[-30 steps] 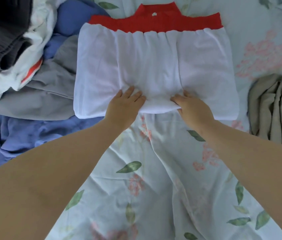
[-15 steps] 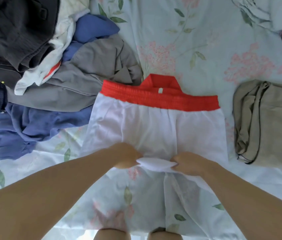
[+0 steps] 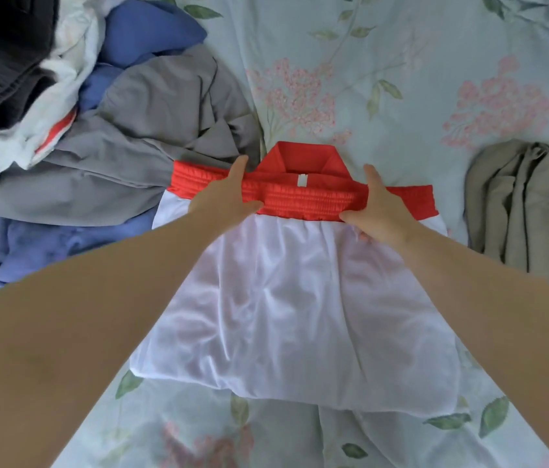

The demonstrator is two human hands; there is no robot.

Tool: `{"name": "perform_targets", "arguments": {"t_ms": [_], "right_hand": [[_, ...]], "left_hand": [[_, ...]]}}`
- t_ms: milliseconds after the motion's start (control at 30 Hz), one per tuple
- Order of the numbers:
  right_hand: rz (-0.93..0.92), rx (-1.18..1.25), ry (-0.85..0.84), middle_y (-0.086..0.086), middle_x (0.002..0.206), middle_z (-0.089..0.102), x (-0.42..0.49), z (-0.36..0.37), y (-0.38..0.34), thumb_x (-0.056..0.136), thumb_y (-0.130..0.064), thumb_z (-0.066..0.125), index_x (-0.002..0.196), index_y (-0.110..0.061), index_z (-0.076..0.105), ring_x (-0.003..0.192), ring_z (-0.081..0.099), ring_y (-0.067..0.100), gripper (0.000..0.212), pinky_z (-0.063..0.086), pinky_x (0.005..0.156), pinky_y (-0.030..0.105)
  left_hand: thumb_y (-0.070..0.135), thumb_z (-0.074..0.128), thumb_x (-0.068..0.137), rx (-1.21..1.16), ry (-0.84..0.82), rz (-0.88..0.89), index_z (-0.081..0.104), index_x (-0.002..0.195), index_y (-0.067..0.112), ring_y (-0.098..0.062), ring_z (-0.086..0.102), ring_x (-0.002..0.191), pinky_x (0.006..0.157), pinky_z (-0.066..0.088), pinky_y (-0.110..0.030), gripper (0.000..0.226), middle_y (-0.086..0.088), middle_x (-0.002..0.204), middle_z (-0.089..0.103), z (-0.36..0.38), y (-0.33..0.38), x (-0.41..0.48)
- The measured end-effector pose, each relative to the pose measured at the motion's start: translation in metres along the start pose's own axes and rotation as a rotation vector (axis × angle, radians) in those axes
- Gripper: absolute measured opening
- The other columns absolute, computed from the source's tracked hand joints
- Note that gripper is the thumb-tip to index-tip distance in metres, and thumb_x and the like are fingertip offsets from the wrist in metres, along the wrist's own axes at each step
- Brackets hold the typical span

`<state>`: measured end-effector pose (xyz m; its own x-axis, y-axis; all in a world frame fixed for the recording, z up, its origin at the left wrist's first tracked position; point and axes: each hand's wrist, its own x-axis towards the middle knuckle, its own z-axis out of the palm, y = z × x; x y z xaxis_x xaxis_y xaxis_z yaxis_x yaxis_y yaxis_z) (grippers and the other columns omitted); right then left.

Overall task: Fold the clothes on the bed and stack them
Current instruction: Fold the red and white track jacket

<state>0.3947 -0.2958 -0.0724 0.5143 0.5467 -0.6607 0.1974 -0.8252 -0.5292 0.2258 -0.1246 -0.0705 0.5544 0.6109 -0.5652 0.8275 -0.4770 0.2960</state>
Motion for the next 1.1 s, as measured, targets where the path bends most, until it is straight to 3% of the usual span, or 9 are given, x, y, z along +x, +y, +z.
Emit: {"name": "perform_targets", "arguments": {"t_ms": [67,133,300,433,567,700,800,967,1100], "right_hand": [[0.072,0.087,-0.072,0.013,0.074,0.064,0.007,-0.003,0.003,0.083,-0.017,0.067,0.14,-0.021,0.026,0.058,0.063,0.025,0.07,0.057,0.061,0.037],[0.048,0.029,0.007,0.01,0.075,0.064,0.01,-0.001,0.009,0.078,-0.022,0.07,0.119,-0.018,0.041,0.062,0.064,0.027,0.05,0.059,0.066,0.042],[-0.117,0.048,0.281,0.013,0.083,0.067,0.007,0.004,0.012,0.083,-0.025,0.066,0.08,-0.024,0.042,0.078,0.066,0.037,0.024,0.054,0.074,0.049],[-0.206,0.11,0.524,0.014,0.091,0.068,0.008,-0.012,-0.013,0.091,-0.017,0.057,0.105,-0.009,0.052,0.091,0.064,0.033,0.017,0.048,0.079,0.036],[-0.141,0.123,0.334,0.005,0.143,0.044,-0.017,0.002,-0.014,0.092,-0.011,0.053,0.149,-0.02,0.019,0.128,0.044,0.021,0.067,0.037,0.098,0.03],[0.098,-0.055,0.263,0.002,0.151,0.03,-0.057,0.044,0.008,0.092,-0.021,0.05,0.151,-0.024,0.014,0.135,0.034,0.026,0.069,0.032,0.105,0.041],[0.182,-0.094,0.272,0.001,0.152,0.028,-0.08,0.069,0.014,0.094,-0.026,0.048,0.149,-0.026,0.02,0.137,0.029,0.024,0.061,0.031,0.109,0.04],[0.45,0.289,0.593,0.0,0.142,0.042,-0.12,0.091,0.021,0.092,-0.022,0.053,0.137,-0.023,0.041,0.127,0.038,0.023,0.047,0.027,0.105,0.038],[0.726,0.329,0.524,0.002,0.142,0.035,-0.142,0.118,0.029,0.087,-0.034,0.06,0.139,-0.025,0.034,0.127,0.036,0.026,0.058,0.027,0.104,0.04]], "left_hand": [[0.037,0.06,0.086,0.01,-0.038,0.001,0.032,0.138,0.022,-0.025,0.066,0.08,0.079,0.053,-0.041,0.061,-0.008,0.084,0.071,-0.001,-0.003,0.008],[0.033,0.059,0.087,0.005,0.014,0.033,0.043,0.121,0.016,-0.025,0.065,0.075,0.074,0.053,-0.039,0.042,-0.007,0.077,0.068,-0.001,-0.004,0.009],[0.022,0.051,0.094,-0.012,0.191,0.146,0.05,0.101,0.006,-0.035,0.061,0.077,0.07,0.047,-0.042,0.017,-0.016,0.081,0.064,-0.007,-0.005,0.001],[0.019,0.046,0.097,-0.14,0.355,0.162,0.049,0.114,0.006,-0.03,0.054,0.079,0.068,0.04,-0.036,0.022,-0.015,0.091,0.062,-0.024,0.007,0.008],[0.032,0.054,0.092,0.338,0.34,0.139,0.021,0.148,0.02,-0.035,0.05,0.104,0.082,0.039,-0.043,0.066,-0.017,0.119,0.05,-0.02,0.017,0.004],[0.051,0.057,0.086,0.511,0.224,0.302,0.008,0.152,0.026,-0.035,0.02,0.138,0.109,0.021,-0.045,0.085,-0.011,0.155,0.013,-0.007,0.025,-0.01],[0.059,0.053,0.085,0.595,0.052,0.413,0.004,0.152,0.028,-0.033,-0.006,0.146,0.116,0.003,-0.05,0.088,-0.008,0.159,-0.005,-0.003,0.03,-0.004],[0.062,0.059,0.079,0.64,0.004,0.574,0.007,0.151,0.029,-0.034,-0.005,0.145,0.116,0.002,-0.051,0.095,-0.008,0.159,-0.005,0.0,0.055,0.014],[0.062,0.067,0.072,0.662,-0.012,0.615,0.005,0.151,0.03,-0.036,-0.003,0.145,0.116,0.004,-0.053,0.106,-0.009,0.159,-0.003,-0.001,0.068,0.034]]}}
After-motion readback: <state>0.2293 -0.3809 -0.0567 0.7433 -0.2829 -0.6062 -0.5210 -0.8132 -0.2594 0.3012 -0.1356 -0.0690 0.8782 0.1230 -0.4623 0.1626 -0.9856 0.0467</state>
